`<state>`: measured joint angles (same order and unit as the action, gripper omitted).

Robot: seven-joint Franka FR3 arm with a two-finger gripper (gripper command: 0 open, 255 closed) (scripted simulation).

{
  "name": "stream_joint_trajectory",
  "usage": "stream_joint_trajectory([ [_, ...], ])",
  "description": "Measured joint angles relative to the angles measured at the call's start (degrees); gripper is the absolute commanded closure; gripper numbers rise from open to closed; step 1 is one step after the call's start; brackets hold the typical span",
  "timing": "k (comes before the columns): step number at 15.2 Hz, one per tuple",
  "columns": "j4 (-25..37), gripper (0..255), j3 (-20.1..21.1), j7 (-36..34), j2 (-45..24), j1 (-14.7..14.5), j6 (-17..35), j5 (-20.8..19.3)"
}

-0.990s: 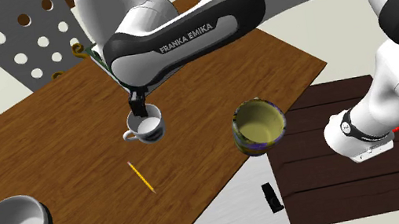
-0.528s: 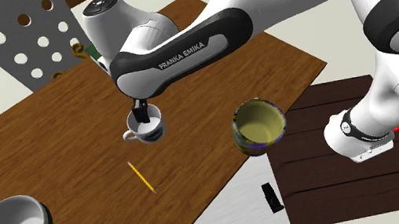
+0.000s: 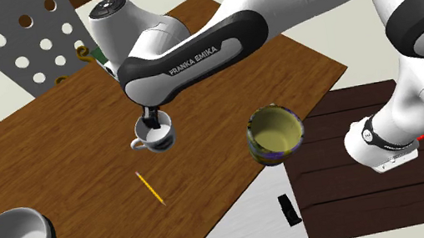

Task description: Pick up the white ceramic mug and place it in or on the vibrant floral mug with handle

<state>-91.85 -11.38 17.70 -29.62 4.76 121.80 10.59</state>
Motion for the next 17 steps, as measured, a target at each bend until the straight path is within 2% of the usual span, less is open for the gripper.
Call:
stream_joint_trajectory([
  [9,0.0,255,0.0,0.0,0.0,0.0,0.0,0.0],
  [17,2.4,255,-0.3,-0.7,2.0,-0.2,-4.3,-0.7],
])
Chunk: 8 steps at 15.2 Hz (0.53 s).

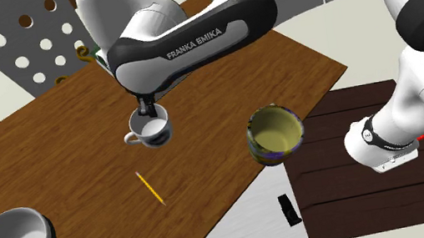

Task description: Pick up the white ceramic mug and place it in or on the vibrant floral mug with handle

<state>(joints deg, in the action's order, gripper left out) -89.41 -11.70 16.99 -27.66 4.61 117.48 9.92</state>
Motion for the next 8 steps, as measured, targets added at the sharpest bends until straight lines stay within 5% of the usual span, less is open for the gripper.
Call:
stream_joint_trajectory([
  [8,3.4,255,-0.3,-0.7,2.0,0.0,-5.3,-0.7],
])
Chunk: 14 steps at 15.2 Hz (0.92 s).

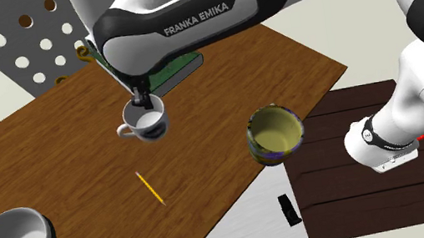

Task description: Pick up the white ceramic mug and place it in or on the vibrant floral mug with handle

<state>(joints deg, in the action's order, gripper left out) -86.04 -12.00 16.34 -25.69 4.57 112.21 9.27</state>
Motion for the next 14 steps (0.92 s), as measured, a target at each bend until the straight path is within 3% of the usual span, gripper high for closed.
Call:
stream_joint_trajectory([
  [14,9.1,255,-0.3,-1.0,1.1,0.4,-10.1,-0.6],
])
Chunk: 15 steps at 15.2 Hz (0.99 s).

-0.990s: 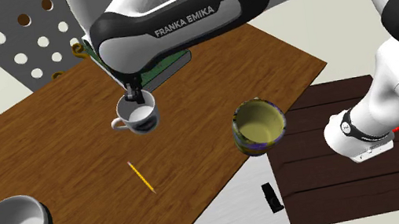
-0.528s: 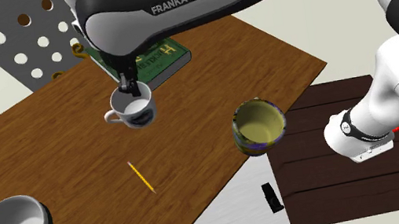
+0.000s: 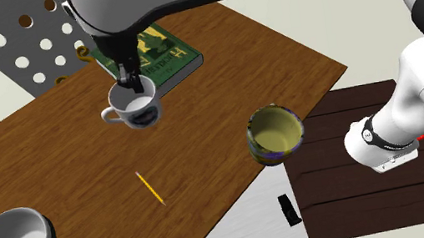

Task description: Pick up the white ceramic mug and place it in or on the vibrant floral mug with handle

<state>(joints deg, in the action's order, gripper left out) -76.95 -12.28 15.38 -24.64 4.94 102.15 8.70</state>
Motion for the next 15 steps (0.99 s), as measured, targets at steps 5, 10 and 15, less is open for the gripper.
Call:
stream_joint_trajectory([
  [5,4.3,255,-0.1,-0.3,-0.3,0.3,-4.0,0.0],
  [10,-3.1,255,-0.4,-0.6,5.9,-0.7,-2.7,-1.2],
  [15,-20.5,255,-0.3,-2.2,19.2,-2.8,1.8,-4.0],
])
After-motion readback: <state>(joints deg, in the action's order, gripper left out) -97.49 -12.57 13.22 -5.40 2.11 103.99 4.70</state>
